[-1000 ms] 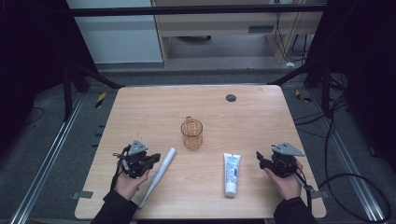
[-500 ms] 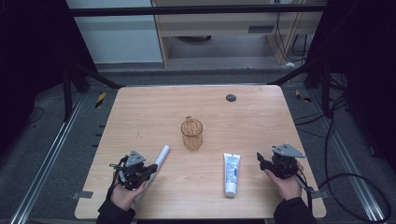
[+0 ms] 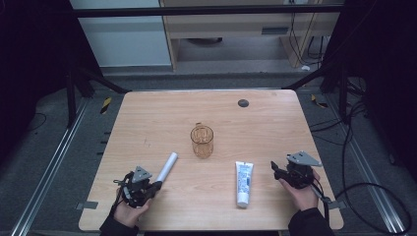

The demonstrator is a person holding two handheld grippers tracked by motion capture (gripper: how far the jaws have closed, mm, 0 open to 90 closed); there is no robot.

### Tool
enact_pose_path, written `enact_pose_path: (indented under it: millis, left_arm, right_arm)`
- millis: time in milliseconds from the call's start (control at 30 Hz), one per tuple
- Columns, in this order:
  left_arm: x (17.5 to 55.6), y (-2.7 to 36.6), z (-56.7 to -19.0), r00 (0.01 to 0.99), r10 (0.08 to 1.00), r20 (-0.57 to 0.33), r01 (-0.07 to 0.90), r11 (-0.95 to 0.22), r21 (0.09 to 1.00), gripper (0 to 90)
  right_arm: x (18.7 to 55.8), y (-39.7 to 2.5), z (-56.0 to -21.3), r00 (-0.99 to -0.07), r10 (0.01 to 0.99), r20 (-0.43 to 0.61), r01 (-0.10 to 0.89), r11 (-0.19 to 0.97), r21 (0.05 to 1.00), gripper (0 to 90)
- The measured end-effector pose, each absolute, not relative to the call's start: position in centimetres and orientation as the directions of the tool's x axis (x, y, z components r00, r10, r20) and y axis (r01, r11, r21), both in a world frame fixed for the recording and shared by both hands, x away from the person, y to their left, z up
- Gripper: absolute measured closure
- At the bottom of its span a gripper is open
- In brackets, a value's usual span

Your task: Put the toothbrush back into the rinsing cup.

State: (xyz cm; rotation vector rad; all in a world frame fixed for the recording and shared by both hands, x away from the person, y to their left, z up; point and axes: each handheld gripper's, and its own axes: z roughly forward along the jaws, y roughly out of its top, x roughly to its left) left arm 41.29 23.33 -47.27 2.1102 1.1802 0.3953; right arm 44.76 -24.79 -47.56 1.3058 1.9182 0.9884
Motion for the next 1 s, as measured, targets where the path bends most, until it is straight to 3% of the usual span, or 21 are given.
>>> enact_pose_path:
  millis: [1000]
  left_arm:
    - [40.6, 26.2, -47.8, 0.469, 0.880, -0.080, 0.692, -0.310, 0.652, 89.6]
  right_arm:
    - [44.8, -24.9, -47.5, -0.322, 0.944, -0.077, 0.488, 0.235, 0.841, 33.7]
